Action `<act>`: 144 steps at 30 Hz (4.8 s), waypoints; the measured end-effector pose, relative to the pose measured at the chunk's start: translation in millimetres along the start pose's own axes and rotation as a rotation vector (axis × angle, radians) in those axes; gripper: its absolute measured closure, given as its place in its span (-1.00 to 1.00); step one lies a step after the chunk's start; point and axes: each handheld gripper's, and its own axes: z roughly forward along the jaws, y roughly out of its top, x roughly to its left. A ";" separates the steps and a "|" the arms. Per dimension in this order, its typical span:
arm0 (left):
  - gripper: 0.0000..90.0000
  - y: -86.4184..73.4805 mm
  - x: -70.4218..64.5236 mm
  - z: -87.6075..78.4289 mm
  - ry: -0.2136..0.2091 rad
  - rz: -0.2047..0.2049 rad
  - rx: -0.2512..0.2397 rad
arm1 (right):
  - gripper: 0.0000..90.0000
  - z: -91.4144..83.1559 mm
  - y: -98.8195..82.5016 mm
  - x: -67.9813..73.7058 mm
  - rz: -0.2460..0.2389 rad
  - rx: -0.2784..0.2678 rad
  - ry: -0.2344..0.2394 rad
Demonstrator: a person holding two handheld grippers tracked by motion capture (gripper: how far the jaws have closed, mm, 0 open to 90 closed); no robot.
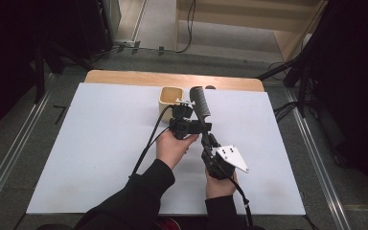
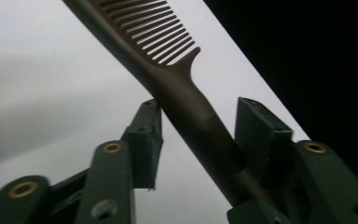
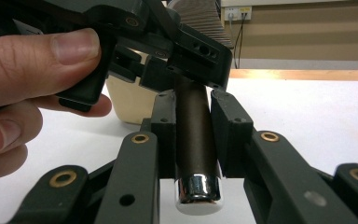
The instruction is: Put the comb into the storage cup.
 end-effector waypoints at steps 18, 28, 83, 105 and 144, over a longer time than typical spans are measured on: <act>0.44 -1.2 9.2 -3.3 -0.112 -0.077 0.003 | 0.56 1.5 -2.8 0.4 0.007 0.010 0.008; 0.56 -1.4 10.4 -6.0 -0.159 -0.115 -0.007 | 0.56 1.8 -3.4 -1.9 0.018 0.019 0.026; 0.61 8.4 30.8 -39.4 -0.026 -0.037 -0.032 | -0.33 -0.9 -9.0 -8.8 -0.201 0.196 0.182; 0.61 6.1 40.2 -54.7 -0.010 0.015 -0.073 | -0.51 6.3 -4.2 -28.4 -0.266 0.259 0.176; 0.61 13.6 55.1 -72.6 -0.007 0.028 -0.115 | -0.47 -2.4 11.5 -60.3 -0.373 0.360 0.221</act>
